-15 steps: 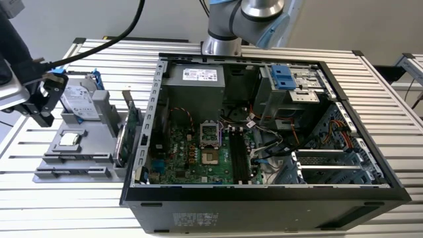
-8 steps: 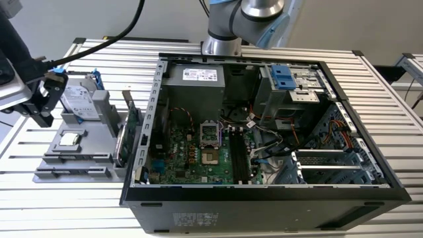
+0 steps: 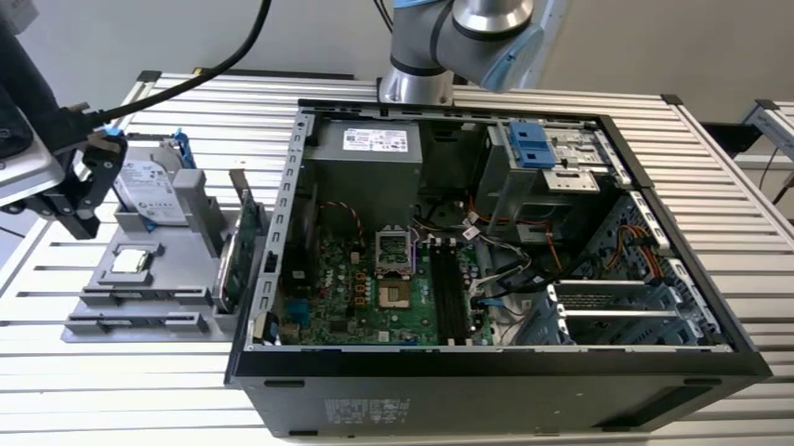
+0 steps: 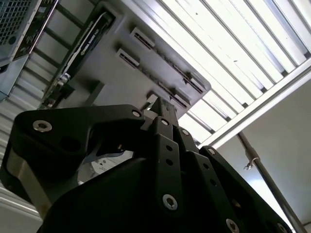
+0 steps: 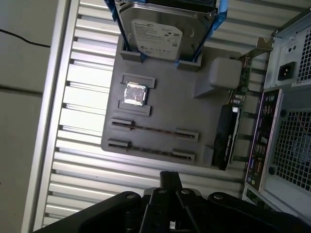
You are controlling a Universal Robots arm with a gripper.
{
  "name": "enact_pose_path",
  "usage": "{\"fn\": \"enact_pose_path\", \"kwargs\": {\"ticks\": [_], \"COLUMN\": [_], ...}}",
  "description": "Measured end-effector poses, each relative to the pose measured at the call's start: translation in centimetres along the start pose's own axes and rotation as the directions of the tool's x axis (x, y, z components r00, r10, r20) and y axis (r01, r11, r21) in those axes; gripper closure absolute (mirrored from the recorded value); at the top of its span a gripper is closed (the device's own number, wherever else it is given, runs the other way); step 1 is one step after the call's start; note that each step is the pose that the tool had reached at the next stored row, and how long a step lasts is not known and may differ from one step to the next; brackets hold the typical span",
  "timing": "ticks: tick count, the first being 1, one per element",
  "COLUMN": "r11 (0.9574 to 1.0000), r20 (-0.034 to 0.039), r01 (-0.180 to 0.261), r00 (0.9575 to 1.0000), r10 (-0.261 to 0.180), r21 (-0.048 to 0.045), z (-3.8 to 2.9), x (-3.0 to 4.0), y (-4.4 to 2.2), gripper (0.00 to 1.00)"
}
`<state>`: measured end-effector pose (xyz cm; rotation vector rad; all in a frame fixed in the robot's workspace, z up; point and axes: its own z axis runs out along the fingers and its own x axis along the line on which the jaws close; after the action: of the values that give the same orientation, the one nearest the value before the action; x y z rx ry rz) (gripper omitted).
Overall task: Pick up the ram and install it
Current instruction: 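Pick up the ram and move it above insertion slot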
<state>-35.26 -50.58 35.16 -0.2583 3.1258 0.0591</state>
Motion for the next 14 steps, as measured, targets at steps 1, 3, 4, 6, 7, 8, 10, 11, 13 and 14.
{"fn": "enact_pose_path", "kwargs": {"ticks": [1, 3, 4, 6, 7, 8, 10, 11, 13, 14], "r11": [1.0, 0.9999, 0.9998, 0.9996, 0.9994, 0.9993, 0.9988, 0.9986, 0.9979, 0.9975], "r20": [-0.0002, -0.0008, -0.0011, -0.0017, -0.002, -0.0023, -0.0028, -0.0032, -0.004, -0.0044], "r01": [0.004, 0.014, 0.019, 0.029, 0.034, 0.038, 0.048, 0.053, 0.064, 0.069], "r00": [1.0, 0.9999, 0.9998, 0.9996, 0.9994, 0.9993, 0.9989, 0.9986, 0.9979, 0.9976], "r10": [-0.004, -0.014, -0.019, -0.029, -0.034, -0.038, -0.048, -0.053, -0.064, -0.069], "r21": [0.0005, 0.0016, 0.0022, 0.0034, 0.0041, 0.0046, 0.0057, 0.0063, 0.0078, 0.0085], "z": [0.0, 0.0, 0.0, 0.0, 0.0, 0.0, 0.0, 0.0, 0.0, 0.0], "x": [0.0, 0.0, 0.0, 0.0, 0.0, 0.01, 0.0, 0.01, 0.01, 0.01], "y": [0.0, 0.0, 0.0, 0.0, 0.0, 0.0, 0.0, 0.0, 0.0, 0.0], "gripper": [1.0, 1.0, 1.0, 1.0, 1.0, 1.0, 1.0, 1.0, 1.0, 1.0]}}
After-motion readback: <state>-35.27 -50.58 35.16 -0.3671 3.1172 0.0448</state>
